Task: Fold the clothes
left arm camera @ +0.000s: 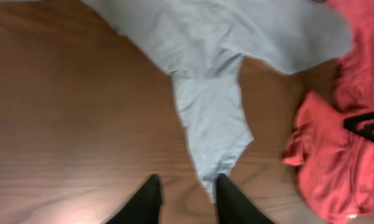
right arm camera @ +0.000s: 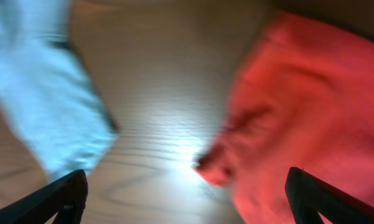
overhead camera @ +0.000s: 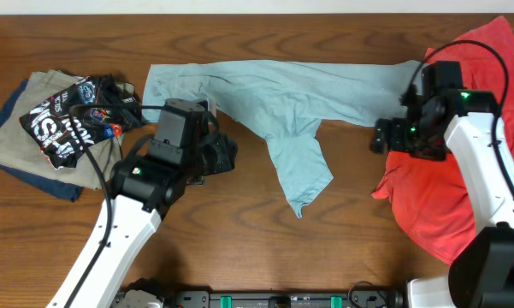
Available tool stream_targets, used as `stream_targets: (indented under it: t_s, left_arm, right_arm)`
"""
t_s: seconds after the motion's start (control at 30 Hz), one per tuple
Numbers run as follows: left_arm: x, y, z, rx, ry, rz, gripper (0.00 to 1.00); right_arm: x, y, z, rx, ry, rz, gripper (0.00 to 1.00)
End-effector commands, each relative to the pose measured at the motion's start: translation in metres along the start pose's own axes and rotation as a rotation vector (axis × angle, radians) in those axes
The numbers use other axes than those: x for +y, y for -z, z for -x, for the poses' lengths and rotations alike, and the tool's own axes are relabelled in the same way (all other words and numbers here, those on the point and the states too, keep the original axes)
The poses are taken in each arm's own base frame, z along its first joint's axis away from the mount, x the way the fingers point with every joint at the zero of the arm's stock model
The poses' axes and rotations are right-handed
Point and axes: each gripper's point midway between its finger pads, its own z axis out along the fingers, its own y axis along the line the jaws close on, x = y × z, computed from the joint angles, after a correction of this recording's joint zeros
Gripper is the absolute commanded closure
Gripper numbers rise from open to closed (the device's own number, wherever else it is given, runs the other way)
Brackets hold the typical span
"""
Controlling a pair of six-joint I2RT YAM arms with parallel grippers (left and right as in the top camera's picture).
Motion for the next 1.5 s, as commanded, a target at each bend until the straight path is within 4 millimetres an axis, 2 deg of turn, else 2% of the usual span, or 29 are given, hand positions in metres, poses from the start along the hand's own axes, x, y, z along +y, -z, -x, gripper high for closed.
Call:
stream_targets:
  t_s: [0.0, 0.17, 0.3, 0.4, 0.5, 0.7, 0.8, 0.9, 1.0, 1.07, 1.17, 1.23, 1.3, 1.37, 1.43, 1.47]
  left_arm:
    - [0.012, -0.007, -0.002, 0.017, 0.006, 0.059, 0.62]
    - [0.020, -0.015, -0.010, 0.066, 0.018, 0.091, 0.61]
    - [0.022, -0.016, -0.013, 0.080, 0.022, 0.101, 0.60]
    - [0.023, -0.016, -0.014, 0.086, 0.023, 0.104, 0.60]
    - [0.024, -0.016, -0.016, 0.091, 0.024, 0.108, 0.60]
    - [0.024, -0.016, -0.017, 0.098, 0.025, 0.112, 0.60]
    - [0.024, -0.016, -0.017, 0.097, 0.025, 0.112, 0.59]
    - [0.025, -0.016, -0.017, 0.097, 0.026, 0.112, 0.59]
    - [0.025, -0.016, -0.017, 0.098, 0.026, 0.112, 0.59]
    - [0.025, -0.016, -0.017, 0.098, 0.025, 0.113, 0.59]
    - [0.025, -0.016, -0.017, 0.098, 0.026, 0.112, 0.59]
    - [0.025, -0.016, -0.017, 0.098, 0.025, 0.112, 0.59]
    - [0.025, -0.016, -0.018, 0.099, 0.026, 0.113, 0.59]
    - [0.025, -0.016, -0.018, 0.102, 0.027, 0.115, 0.59]
    - [0.025, -0.016, -0.019, 0.104, 0.027, 0.116, 0.59]
    - [0.026, -0.016, -0.019, 0.103, 0.027, 0.116, 0.59]
  right_arm:
    - [0.044, -0.010, -0.007, -0.002, 0.153, 0.168, 0.01]
    - [0.080, -0.042, -0.014, -0.048, 0.284, 0.202, 0.03]
    - [0.105, -0.065, -0.030, -0.056, 0.374, 0.223, 0.05]
    - [0.110, -0.077, -0.037, -0.060, 0.350, 0.205, 0.04]
    - [0.104, -0.090, -0.043, -0.066, 0.290, 0.166, 0.07]
    - [0.096, -0.111, -0.061, -0.053, 0.221, 0.175, 0.15]
    - [0.101, -0.116, -0.069, -0.039, 0.220, 0.227, 0.19]
    - [0.108, -0.118, -0.074, -0.036, 0.215, 0.281, 0.25]
    - [0.107, -0.121, -0.075, -0.035, 0.166, 0.285, 0.44]
    - [0.107, -0.122, -0.075, -0.039, 0.153, 0.287, 0.53]
    - [0.109, -0.121, -0.070, -0.056, 0.144, 0.294, 0.77]
    - [0.111, -0.120, -0.066, -0.073, 0.135, 0.303, 0.99]
    - [0.121, -0.117, -0.063, -0.084, 0.135, 0.356, 0.99]
    - [0.145, -0.105, -0.060, -0.089, 0.168, 0.493, 0.99]
    - [0.179, -0.080, -0.058, -0.095, 0.233, 0.707, 0.99]
    - [0.199, -0.061, -0.058, -0.098, 0.274, 0.834, 0.99]
